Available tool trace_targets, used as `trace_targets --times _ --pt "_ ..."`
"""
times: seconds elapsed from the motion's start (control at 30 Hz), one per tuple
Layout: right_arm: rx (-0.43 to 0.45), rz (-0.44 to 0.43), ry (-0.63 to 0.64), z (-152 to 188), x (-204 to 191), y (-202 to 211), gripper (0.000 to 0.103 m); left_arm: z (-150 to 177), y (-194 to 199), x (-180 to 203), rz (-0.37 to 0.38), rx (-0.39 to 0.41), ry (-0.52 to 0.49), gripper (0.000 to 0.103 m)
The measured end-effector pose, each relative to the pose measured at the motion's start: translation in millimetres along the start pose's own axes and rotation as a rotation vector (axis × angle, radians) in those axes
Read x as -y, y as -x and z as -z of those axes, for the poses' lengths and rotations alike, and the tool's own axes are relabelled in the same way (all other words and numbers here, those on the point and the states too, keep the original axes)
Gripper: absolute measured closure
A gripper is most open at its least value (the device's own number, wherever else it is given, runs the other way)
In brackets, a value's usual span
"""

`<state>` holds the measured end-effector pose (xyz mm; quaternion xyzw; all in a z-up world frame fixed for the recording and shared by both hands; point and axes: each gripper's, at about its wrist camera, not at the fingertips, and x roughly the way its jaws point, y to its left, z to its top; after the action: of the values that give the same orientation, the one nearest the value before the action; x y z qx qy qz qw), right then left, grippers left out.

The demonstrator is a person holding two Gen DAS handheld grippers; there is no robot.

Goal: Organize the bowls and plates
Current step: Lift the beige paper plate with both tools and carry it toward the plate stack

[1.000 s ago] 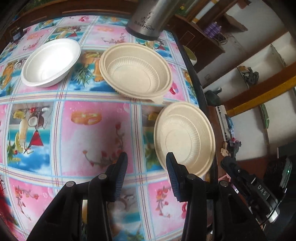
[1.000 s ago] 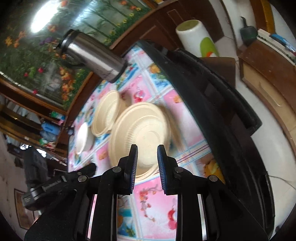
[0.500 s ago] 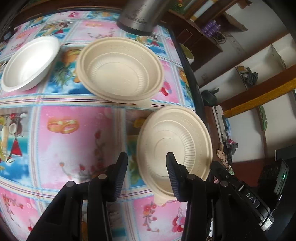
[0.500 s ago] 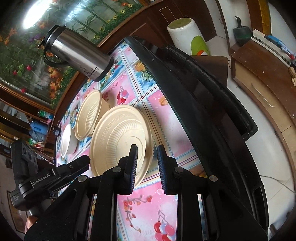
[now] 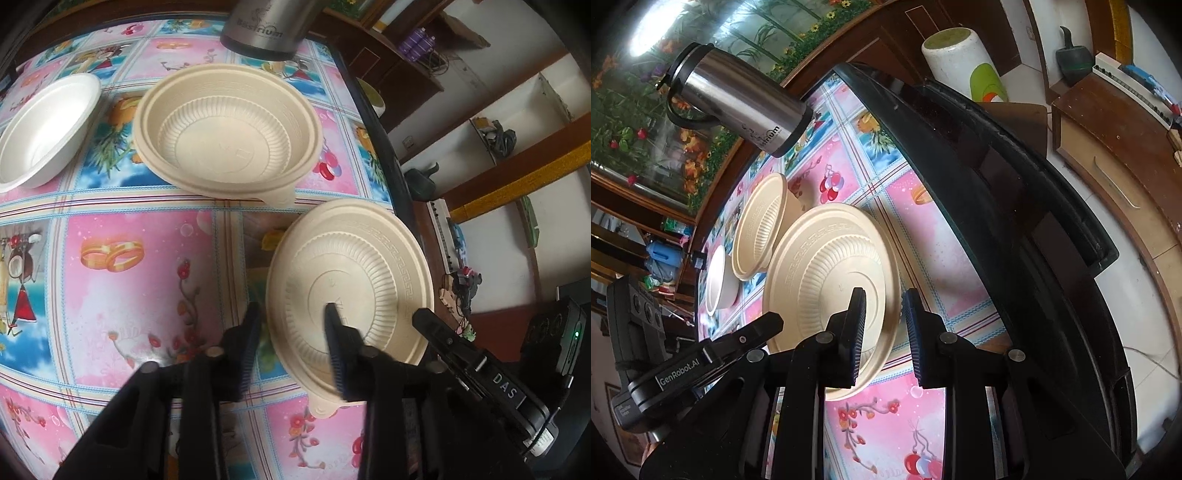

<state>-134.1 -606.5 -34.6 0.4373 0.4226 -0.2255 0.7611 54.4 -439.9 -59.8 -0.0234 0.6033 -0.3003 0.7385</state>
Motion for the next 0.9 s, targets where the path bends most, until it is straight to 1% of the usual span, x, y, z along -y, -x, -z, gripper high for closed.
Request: trace_targets --times 0.07,0.1,0.13,0.23,0.27,0.33,0.43,0.67,0.8,0.9 --pt "0.002 0.012 -0.008 -0.2 0.6 -2.1 0.082 0.5 -0.6 0.2 -0.001 0.002 -0.003 0.079" --pt "-0.002 0.010 -0.014 -0.3 1.2 -3.4 0.082 0.6 -1.0 0.2 0.000 0.004 -0.004 0.081" --pt "-0.009 0.007 -0.019 -0.2 1.7 -4.8 0.082 0.4 -1.6 0.1 -0.001 0.006 -0.006 0.086" --pt "-0.016 0.016 -0.026 1.7 2.8 -7.4 0.082 0.8 -3.7 -1.2 -0.008 0.007 -0.007 0.092" --pt "-0.014 0.017 -0.027 2.3 2.7 -7.4 0.083 1.1 -3.8 -1.3 -0.007 0.009 -0.008 0.092" --pt "-0.002 0.026 -0.026 3.4 0.8 -6.7 0.090 1.6 -3.6 -1.1 -0.013 0.020 -0.008 0.092" --pt "0.012 0.039 -0.018 6.1 -1.7 -6.6 0.093 2.3 -3.3 -2.2 -0.016 0.030 -0.004 0.093" --pt "0.026 0.045 0.007 19.3 -7.2 -2.2 0.093 8.7 1.9 -7.7 -0.028 0.042 -0.009 0.094" --pt "0.039 0.044 0.033 31.5 -14.8 7.9 0.093 17.2 9.7 -12.3 -0.027 0.053 -0.007 0.094" --pt "0.066 0.047 0.064 43.1 -24.3 18.8 0.093 24.9 20.8 -14.7 -0.027 0.073 -0.012 0.094"
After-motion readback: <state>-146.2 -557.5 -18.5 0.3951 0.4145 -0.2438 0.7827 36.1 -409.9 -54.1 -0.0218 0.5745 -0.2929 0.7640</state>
